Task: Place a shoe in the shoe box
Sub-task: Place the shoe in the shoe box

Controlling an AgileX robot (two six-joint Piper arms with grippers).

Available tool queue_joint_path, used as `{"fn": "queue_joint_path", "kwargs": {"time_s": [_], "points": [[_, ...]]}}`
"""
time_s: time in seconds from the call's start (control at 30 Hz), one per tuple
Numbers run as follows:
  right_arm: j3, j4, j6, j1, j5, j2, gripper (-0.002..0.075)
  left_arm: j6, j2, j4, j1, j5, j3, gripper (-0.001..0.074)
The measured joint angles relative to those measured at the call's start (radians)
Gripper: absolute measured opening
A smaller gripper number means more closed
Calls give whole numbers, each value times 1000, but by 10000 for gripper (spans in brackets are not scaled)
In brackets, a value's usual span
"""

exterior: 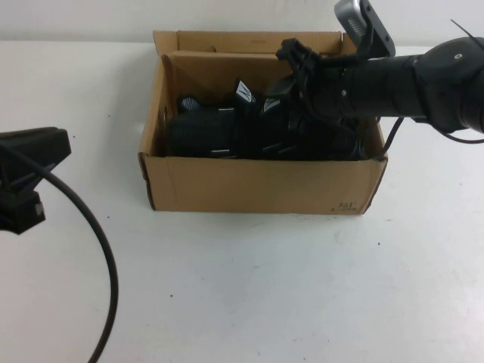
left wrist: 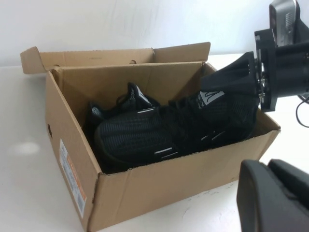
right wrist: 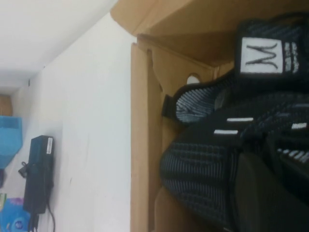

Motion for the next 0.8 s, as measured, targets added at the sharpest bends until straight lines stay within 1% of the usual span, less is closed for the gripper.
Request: {"fn": "queue_joint_path", "kwargs": {"time_s": [0.13,0.27,0.5,0.8], "points": [[-1,21,-14,0,4,0,-2,-3,0,0,0,0,0,-1],[-1,61,-73,0,17,0,-2,-3,0,0,0,4,0,-1],[-1,224,-238,0,76,-12,-2,-3,0,0,0,7,0,-1],[-1,267,-260,0,79,3,-2,-11,0,0,0,24,0,-1]]}}
